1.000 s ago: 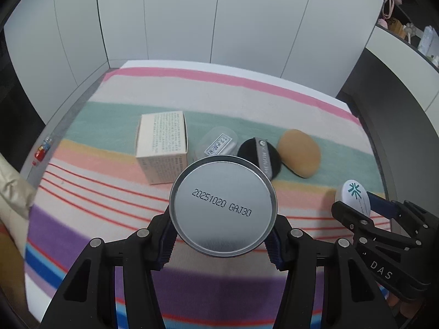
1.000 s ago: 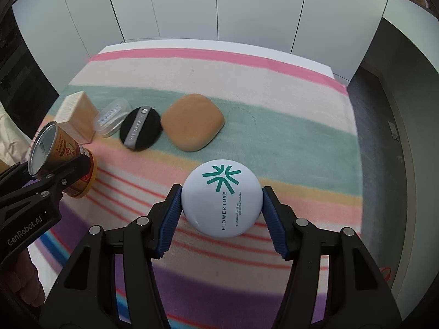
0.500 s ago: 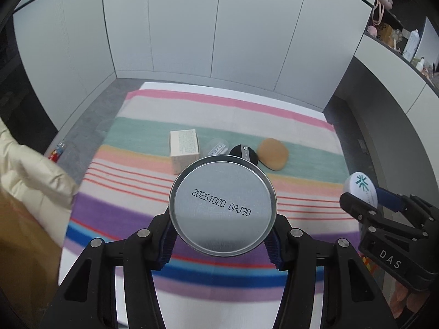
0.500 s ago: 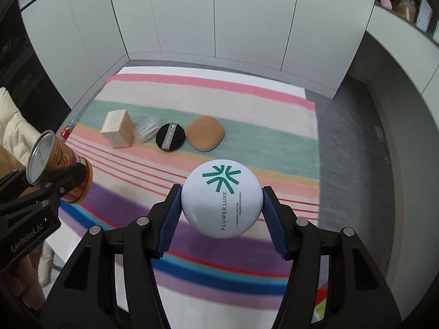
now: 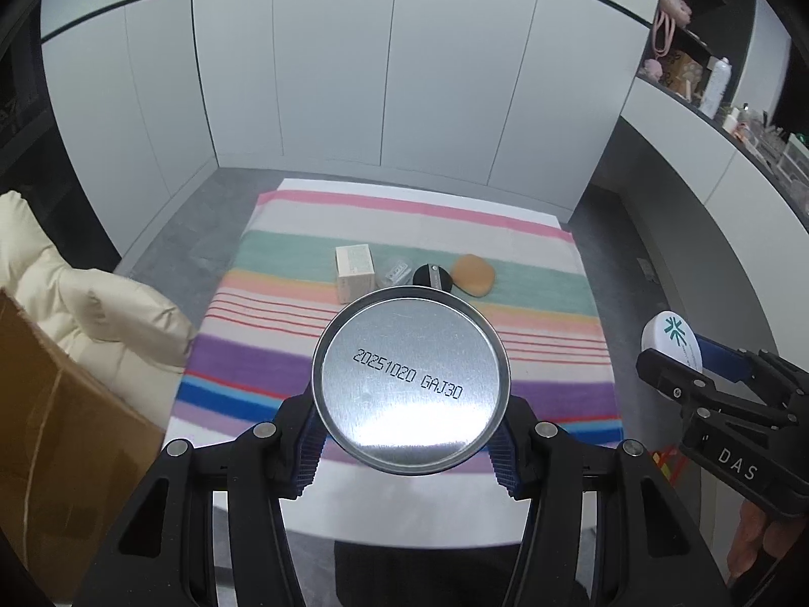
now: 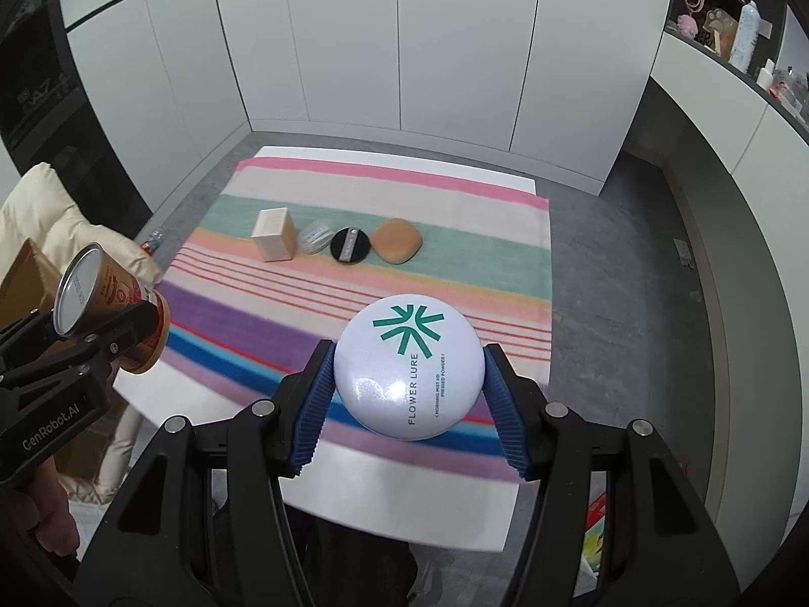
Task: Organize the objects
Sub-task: 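Carry the tin can and white compact with both tools over the cardboard box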
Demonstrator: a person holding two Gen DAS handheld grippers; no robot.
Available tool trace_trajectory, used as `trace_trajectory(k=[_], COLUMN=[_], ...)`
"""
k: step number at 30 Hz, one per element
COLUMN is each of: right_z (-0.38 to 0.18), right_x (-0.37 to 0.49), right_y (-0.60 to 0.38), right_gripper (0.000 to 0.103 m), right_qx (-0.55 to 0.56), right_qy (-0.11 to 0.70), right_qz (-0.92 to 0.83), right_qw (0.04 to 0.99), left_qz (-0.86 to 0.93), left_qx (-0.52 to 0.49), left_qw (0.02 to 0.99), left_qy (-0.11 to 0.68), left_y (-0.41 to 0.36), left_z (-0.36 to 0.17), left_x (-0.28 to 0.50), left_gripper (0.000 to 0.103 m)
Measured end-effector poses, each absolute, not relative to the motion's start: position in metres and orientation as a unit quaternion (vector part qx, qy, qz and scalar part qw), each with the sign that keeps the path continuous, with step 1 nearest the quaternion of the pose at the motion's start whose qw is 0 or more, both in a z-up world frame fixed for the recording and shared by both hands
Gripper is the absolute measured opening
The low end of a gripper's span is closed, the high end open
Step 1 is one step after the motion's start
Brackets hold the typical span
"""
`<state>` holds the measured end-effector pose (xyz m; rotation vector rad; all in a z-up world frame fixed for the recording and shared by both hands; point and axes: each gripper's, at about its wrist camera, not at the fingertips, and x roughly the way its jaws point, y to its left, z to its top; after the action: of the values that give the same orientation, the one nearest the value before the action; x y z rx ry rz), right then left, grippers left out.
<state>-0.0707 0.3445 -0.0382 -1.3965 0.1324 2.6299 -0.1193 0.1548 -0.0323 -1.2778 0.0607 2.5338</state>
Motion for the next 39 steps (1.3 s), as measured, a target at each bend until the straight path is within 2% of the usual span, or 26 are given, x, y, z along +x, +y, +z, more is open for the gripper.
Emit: trace_trajectory(k=[12,25,39], right_z=[-0.025,-0.022,-0.028], right_x=[-0.035,-0.062,-0.093], right_y=[0.305,0.267,0.196], right_gripper=[0.060,0.060,0.060], right_qx=[-0.444,-0.426,-0.424], right_qy=[0.008,-0.001,-0.034], right_qz=[0.895,0.905,0.904], right_qw=[0.046,0.019,-0.036], left_qz=[0.890,0.904,0.914], left_qx=[-0.431,-0.411,-0.400], left_qw=[0.147,0.101,0.046], left_qy=[-0.012,-0.058,-0.059], left_y=[0.100,0.034,-0.027], left_z=[-0.022,-0.010,-0.015], left_x=[-0.090,-0.089,-0.088], left_gripper=[0.055,0.055,0.055])
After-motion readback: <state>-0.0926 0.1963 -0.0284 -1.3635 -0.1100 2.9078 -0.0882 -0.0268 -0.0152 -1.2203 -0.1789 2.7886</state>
